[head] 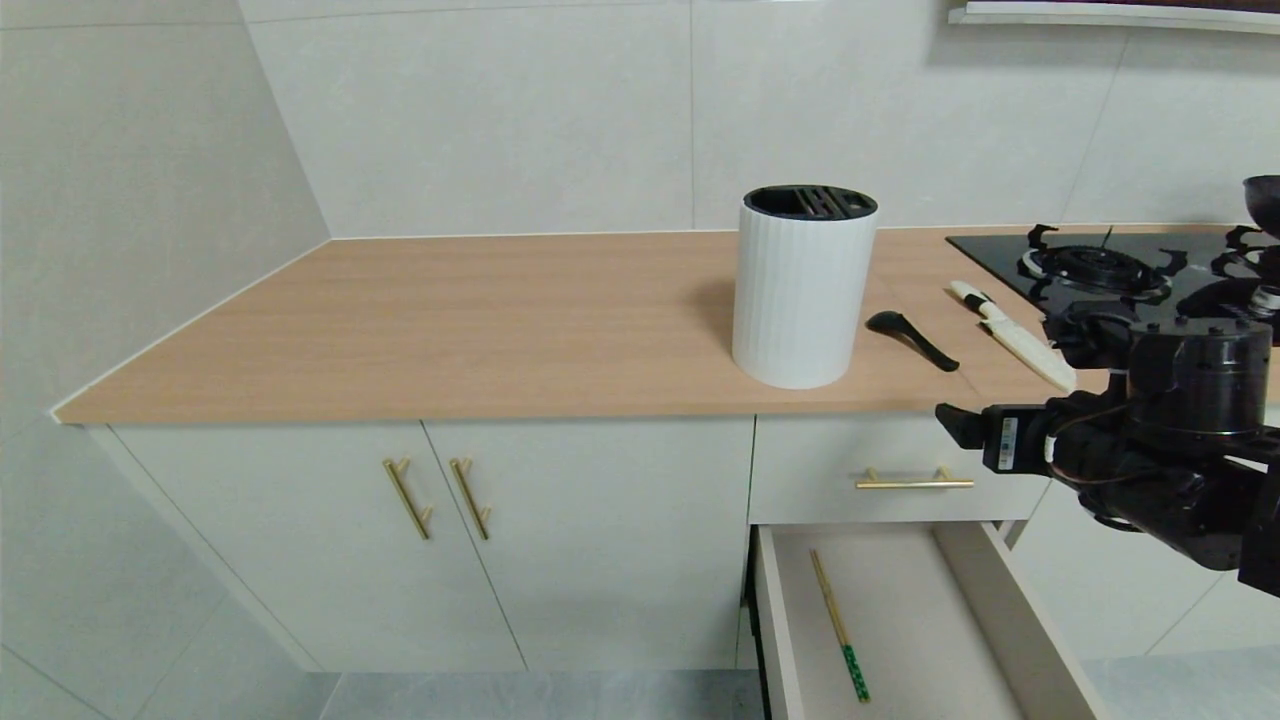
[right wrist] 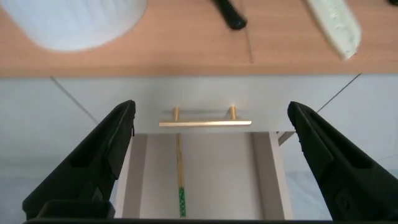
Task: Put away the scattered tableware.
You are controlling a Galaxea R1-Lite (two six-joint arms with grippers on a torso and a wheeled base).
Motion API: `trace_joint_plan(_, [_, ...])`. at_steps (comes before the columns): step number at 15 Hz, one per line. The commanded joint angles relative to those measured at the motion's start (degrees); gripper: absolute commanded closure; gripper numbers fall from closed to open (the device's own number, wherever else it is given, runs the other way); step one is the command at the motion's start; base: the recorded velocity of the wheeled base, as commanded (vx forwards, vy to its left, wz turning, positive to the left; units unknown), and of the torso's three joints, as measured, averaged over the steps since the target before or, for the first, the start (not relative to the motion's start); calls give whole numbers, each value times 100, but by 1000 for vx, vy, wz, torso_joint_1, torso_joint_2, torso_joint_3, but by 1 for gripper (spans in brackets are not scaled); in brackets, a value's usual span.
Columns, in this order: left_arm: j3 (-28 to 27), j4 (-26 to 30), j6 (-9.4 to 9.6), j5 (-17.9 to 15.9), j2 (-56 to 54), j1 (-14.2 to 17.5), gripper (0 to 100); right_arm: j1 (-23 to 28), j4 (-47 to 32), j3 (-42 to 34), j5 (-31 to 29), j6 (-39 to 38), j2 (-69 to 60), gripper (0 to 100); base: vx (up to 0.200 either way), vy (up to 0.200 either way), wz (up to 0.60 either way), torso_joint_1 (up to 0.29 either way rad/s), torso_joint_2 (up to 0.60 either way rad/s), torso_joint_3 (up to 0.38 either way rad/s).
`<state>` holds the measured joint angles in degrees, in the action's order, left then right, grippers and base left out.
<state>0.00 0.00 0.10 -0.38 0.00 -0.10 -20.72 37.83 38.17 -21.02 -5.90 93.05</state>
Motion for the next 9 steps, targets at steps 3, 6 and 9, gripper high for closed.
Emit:
trace_joint_plan(3, [0,0,-1,3,0,1,0,139,-12,156,247,151,126,0,0,0,0,0,0,0])
trace_joint_plan(6, [0,0,-1,3,0,1,0,490,-900,1193,871,291,284,0,0,0,0,0,0,0])
trace_joint_plan(9, [0,0,-1,3,0,1,0,772,-2060,2265,1495,291,416,0,0,0,0,0,0,0])
